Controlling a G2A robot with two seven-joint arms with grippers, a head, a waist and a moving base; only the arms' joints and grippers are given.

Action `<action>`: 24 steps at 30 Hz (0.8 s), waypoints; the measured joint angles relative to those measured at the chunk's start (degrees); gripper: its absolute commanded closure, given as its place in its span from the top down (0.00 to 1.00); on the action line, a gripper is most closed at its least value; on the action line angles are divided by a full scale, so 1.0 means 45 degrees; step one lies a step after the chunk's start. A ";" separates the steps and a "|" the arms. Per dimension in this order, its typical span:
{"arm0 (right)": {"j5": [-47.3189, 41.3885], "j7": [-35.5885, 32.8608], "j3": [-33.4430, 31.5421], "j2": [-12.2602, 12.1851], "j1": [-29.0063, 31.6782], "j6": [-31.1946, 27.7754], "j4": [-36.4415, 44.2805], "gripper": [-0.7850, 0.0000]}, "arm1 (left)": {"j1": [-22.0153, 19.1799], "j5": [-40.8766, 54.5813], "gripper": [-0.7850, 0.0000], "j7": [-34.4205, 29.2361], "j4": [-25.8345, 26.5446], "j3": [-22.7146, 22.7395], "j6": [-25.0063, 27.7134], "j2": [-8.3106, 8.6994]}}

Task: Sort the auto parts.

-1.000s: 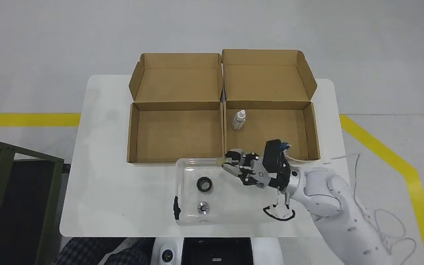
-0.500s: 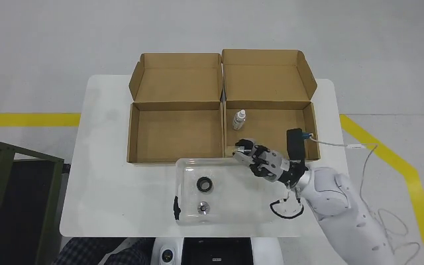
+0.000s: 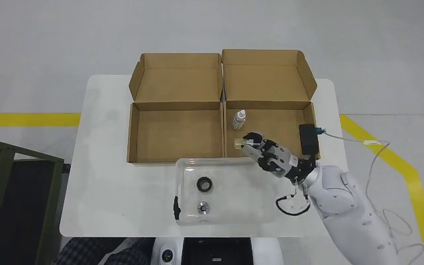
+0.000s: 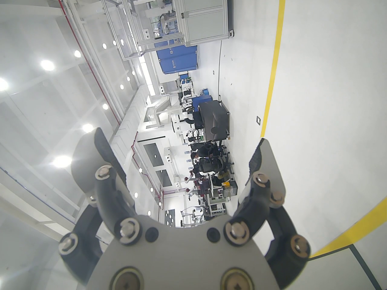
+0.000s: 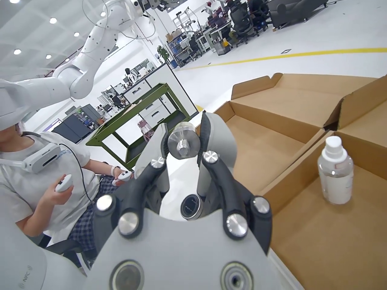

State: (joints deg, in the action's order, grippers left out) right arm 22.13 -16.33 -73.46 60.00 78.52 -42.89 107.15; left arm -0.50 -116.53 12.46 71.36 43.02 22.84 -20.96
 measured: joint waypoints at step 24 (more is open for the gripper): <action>0.3381 -0.0670 0.0088 0.0065 -0.0666 0.1860 -0.0223 0.00 | 0.0000 0.0000 1.00 0.0000 0.0000 0.0000 0.0000 0.0000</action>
State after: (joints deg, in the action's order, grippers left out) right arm 37.34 -19.34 -73.06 60.29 75.52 -34.52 106.15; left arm -0.50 -116.53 12.46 71.36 43.02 22.84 -20.96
